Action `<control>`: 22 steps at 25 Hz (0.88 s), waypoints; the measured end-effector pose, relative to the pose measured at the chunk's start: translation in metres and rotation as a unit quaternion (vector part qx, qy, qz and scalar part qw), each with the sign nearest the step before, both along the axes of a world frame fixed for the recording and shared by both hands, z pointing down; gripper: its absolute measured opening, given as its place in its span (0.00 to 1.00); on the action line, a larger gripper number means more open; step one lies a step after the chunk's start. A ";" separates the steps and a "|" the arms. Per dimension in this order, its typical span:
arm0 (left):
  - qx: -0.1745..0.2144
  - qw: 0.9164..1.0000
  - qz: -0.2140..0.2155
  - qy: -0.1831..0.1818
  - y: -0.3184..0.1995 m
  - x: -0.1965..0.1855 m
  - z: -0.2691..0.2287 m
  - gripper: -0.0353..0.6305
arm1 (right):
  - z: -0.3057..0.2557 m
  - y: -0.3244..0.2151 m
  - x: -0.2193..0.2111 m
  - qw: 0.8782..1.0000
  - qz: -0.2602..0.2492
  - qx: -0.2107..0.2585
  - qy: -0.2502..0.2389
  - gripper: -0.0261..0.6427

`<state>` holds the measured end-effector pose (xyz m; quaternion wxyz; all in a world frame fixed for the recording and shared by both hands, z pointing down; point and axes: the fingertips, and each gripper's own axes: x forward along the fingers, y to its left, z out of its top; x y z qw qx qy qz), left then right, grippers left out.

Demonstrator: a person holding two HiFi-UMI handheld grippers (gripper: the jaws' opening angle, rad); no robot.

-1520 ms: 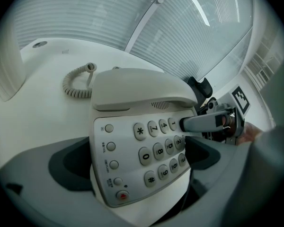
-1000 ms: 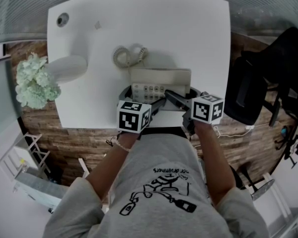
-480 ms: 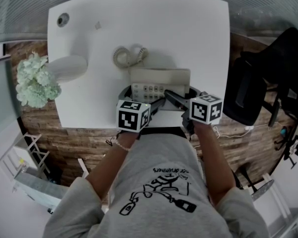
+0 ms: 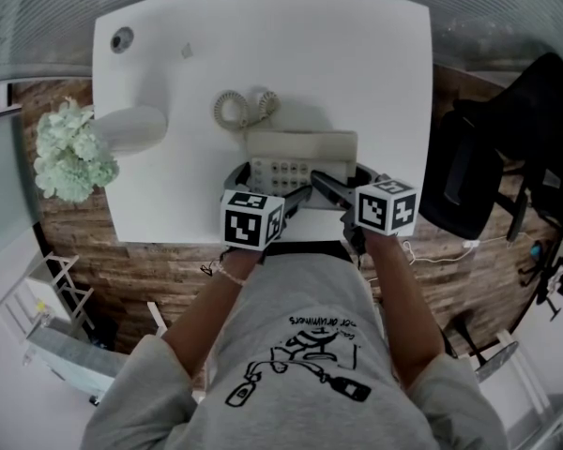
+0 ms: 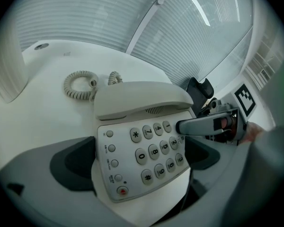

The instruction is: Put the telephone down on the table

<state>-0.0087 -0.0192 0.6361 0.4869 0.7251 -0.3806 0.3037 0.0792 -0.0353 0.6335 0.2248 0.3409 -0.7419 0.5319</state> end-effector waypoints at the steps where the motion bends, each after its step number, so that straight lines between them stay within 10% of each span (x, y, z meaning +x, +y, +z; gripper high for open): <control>1: 0.000 1.000 0.000 0.000 0.000 0.000 0.000 0.93 | 0.000 0.000 0.000 1.000 0.001 0.001 0.000 0.53; 12: 0.020 1.000 -0.002 0.022 -0.006 -0.008 -0.021 0.92 | -0.022 -0.010 0.025 0.996 0.003 0.060 0.059 0.53; 22: 0.120 0.988 0.032 0.095 -0.016 0.005 -0.091 0.78 | -0.084 -0.011 0.034 0.979 -0.022 0.183 0.092 0.36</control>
